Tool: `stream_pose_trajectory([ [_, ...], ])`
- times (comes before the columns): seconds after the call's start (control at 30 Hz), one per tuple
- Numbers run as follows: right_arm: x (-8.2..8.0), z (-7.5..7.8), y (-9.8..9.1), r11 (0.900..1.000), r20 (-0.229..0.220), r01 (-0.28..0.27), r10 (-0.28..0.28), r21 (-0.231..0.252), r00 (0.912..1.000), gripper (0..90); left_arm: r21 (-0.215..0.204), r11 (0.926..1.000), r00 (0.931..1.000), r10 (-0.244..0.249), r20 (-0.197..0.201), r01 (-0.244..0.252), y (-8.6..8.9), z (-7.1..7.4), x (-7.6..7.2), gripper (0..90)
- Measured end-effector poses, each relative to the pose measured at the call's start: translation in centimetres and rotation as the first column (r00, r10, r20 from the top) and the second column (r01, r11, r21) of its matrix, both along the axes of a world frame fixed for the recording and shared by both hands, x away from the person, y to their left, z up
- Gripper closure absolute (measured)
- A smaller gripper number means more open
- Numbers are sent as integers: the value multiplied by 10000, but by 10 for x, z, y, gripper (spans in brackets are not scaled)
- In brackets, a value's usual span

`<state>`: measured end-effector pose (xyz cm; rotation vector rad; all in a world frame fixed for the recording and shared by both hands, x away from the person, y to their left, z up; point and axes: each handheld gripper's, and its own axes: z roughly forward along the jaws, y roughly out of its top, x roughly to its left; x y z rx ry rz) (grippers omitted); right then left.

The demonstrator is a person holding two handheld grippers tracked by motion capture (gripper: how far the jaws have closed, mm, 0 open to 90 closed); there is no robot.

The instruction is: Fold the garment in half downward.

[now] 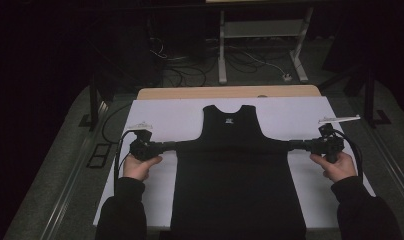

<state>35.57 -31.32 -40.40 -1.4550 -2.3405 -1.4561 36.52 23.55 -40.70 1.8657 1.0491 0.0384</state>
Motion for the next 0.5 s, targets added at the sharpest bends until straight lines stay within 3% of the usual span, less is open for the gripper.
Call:
stream_pose_trajectory([
  [0.5, -10, 2, 1, 9998, -40, -176, 176, -46, 9998, 825, 192, 9995, 9995, -256, -202, 260, 2, -1, -9, 862],
])
